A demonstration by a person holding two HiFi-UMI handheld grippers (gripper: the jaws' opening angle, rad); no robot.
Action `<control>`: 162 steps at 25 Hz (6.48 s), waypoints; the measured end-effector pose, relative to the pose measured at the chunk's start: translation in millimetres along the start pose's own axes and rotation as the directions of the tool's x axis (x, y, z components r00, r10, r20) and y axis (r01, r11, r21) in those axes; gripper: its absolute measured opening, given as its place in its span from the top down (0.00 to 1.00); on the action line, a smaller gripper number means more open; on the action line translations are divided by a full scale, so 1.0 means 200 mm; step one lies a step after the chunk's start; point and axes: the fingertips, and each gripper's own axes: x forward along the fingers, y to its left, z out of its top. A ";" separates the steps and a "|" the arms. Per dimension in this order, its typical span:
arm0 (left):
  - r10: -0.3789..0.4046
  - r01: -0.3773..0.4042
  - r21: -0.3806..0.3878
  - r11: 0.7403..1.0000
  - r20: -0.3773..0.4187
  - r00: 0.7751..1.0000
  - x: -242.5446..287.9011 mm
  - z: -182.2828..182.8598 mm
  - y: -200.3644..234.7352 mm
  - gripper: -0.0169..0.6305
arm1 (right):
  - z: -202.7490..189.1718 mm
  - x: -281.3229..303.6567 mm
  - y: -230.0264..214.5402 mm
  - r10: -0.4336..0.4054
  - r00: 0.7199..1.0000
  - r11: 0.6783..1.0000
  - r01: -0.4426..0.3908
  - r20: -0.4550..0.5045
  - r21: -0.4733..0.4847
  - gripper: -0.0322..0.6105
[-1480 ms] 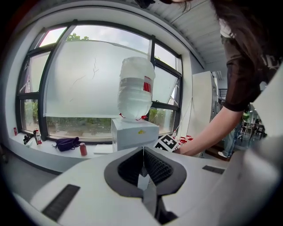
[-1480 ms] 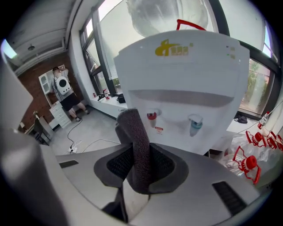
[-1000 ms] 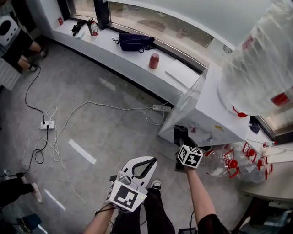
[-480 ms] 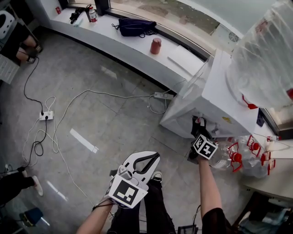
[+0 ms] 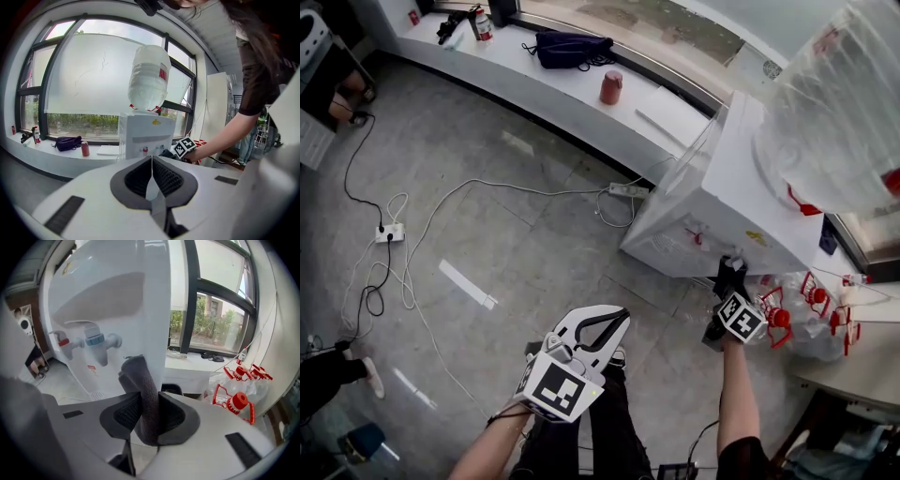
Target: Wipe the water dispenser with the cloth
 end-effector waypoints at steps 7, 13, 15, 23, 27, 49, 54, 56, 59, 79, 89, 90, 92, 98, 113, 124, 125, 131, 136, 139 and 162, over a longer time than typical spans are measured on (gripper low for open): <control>-0.007 0.007 0.004 1.000 0.001 1.000 0.01 -0.02 -0.03 0.94 | -0.20 -0.01 0.19 0.109 0.992 0.991 -0.113 -0.057 -0.068 0.78; 0.016 -0.016 -0.013 1.000 -0.020 1.000 -0.02 -0.09 0.01 0.94 | -0.35 0.05 0.62 0.236 0.962 0.949 -0.259 -0.138 -0.180 0.78; 0.034 -0.035 -0.025 0.999 -0.025 0.999 -0.03 -0.12 0.04 0.94 | -0.38 0.08 0.75 0.274 0.949 0.937 -0.300 -0.158 -0.179 0.78; 0.086 -0.088 -0.076 0.993 -0.035 0.996 -0.04 -0.23 0.15 0.94 | -0.45 0.25 1.10 0.335 0.919 0.884 -0.383 -0.210 -0.266 0.78; 0.120 -0.123 -0.077 0.989 -0.047 0.992 -0.04 -0.32 0.24 0.94 | -0.49 0.36 1.16 0.319 0.918 0.879 -0.379 -0.236 -0.288 0.78; 0.107 -0.107 -0.089 0.990 -0.005 0.994 0.32 -0.60 0.26 0.94 | -0.66 0.67 0.43 0.063 0.979 0.948 -0.120 -0.196 -0.294 0.78; 0.093 -0.093 -0.088 0.992 -0.008 0.996 0.36 -0.60 0.21 0.94 | -0.66 0.66 0.09 -0.035 0.981 0.967 -0.016 -0.192 -0.255 0.78; 0.093 -0.093 -0.086 0.992 -0.012 0.996 0.36 -0.62 0.20 0.94 | -0.66 0.65 -0.03 -0.071 0.979 0.973 0.026 -0.189 -0.229 0.78; 0.100 -0.101 -0.089 0.991 -0.020 0.995 0.35 -0.63 0.21 0.94 | -0.66 0.62 -0.15 -0.118 0.976 0.979 0.084 -0.181 -0.184 0.78; 0.030 -0.032 -0.062 0.998 -0.034 0.999 -0.13 -0.03 0.08 0.94 | -0.40 -0.52 0.77 0.392 0.907 0.891 -0.416 -0.155 -0.180 0.79; 0.000 0.000 0.006 1.000 -0.023 1.000 -0.52 0.32 0.02 0.94 | 0.12 -1.39 0.99 0.488 0.873 0.870 -0.485 0.012 -0.091 0.79; -0.005 0.005 0.010 1.000 -0.016 1.000 -0.57 0.36 0.01 0.94 | 0.16 -1.47 1.00 0.486 0.874 0.872 -0.482 0.026 -0.084 0.79; -0.015 0.015 0.022 1.000 -0.004 1.000 -0.64 0.42 -0.01 0.95 | 0.22 -1.60 0.99 0.479 0.876 0.877 -0.474 0.054 -0.079 0.79; -0.088 0.088 0.033 0.996 0.007 0.996 -0.76 0.53 -0.15 0.94 | 0.32 -1.92 0.89 0.440 0.890 0.898 -0.437 0.121 -0.055 0.79; -0.198 0.196 0.095 0.976 0.019 0.980 -0.73 0.67 -0.57 0.94 | 0.22 -2.32 0.36 0.324 0.924 0.941 -0.337 0.202 0.032 0.79; -0.176 0.168 0.117 0.979 0.065 0.982 -0.90 0.74 -1.17 0.94 | -0.03 -2.72 -0.06 0.332 0.904 0.933 -0.357 0.270 0.048 0.79; -0.176 0.169 0.108 0.980 0.064 0.982 -0.92 0.73 -1.23 0.94 | -0.06 -2.75 -0.09 0.333 0.902 0.932 -0.359 0.276 0.048 0.79; -0.179 0.172 0.087 0.981 0.075 0.981 -1.07 0.67 -1.59 0.94 | -0.22 -2.96 -0.27 0.356 0.886 0.923 -0.383 0.299 0.037 0.79; -0.191 0.182 0.120 0.976 0.068 0.979 -1.13 0.66 -1.80 0.94 | -0.31 -3.08 -0.41 0.350 0.881 0.926 -0.377 0.319 0.027 0.79; -0.202 0.192 0.135 0.972 0.067 0.977 -1.16 0.63 -1.91 0.94 | -0.39 -3.13 -0.49 0.348 0.879 0.925 -0.378 0.326 0.033 0.79; -0.196 0.184 0.153 0.971 0.071 0.978 -1.26 0.59 -2.10 0.94 | -0.51 -3.25 -0.58 0.360 0.877 0.925 -0.379 0.319 -0.003 0.79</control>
